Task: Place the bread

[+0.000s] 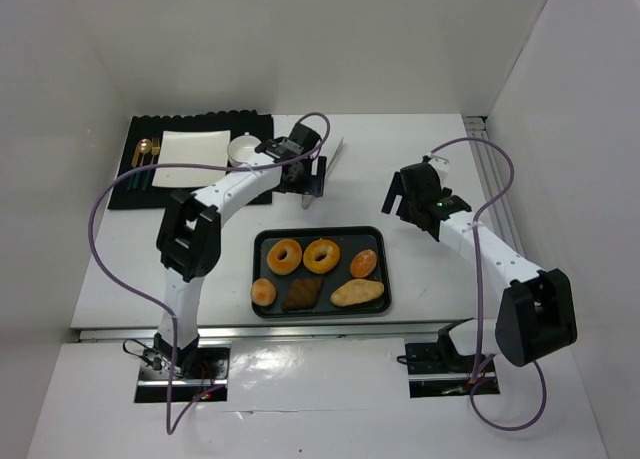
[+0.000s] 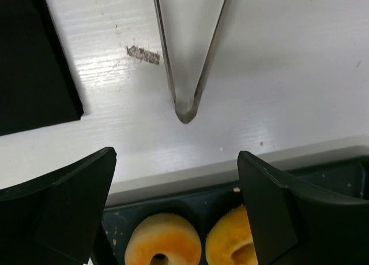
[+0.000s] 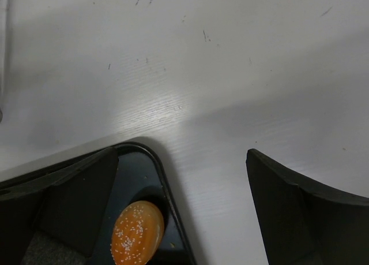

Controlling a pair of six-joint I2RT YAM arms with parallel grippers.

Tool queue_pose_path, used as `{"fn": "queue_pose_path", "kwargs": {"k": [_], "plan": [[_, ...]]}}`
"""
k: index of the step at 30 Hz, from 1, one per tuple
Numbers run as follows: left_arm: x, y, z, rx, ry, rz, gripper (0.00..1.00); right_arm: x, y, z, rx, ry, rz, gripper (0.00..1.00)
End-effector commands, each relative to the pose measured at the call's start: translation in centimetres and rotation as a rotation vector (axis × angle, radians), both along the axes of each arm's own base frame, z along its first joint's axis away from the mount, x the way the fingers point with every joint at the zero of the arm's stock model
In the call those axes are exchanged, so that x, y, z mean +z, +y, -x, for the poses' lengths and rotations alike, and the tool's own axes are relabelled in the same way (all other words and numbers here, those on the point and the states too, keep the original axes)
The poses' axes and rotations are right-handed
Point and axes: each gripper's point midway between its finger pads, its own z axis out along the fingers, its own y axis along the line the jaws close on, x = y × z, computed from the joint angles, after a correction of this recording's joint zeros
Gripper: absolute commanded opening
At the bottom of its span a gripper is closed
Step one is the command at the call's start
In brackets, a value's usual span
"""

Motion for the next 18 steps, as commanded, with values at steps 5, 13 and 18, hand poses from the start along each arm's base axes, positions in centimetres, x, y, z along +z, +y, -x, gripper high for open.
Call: {"fn": "queue_pose_path", "kwargs": {"k": [5,13,18], "plan": [[-2.2,-1.1,-3.4,-0.01,0.004,-0.029,1.0,1.4,-0.1,-0.6,0.011,-0.033,-0.005,0.99],[-4.5,-1.6,-7.3,-0.027,-0.013,-0.073,1.0,1.4,0.3,-0.8,0.024,-0.027,-0.017,0.99],[-4.9,-2.4,-9.4,-0.025,-0.035,-0.043,1.0,1.1,0.4,-1.1,0.024,-0.018,-0.015,0.99]]}}
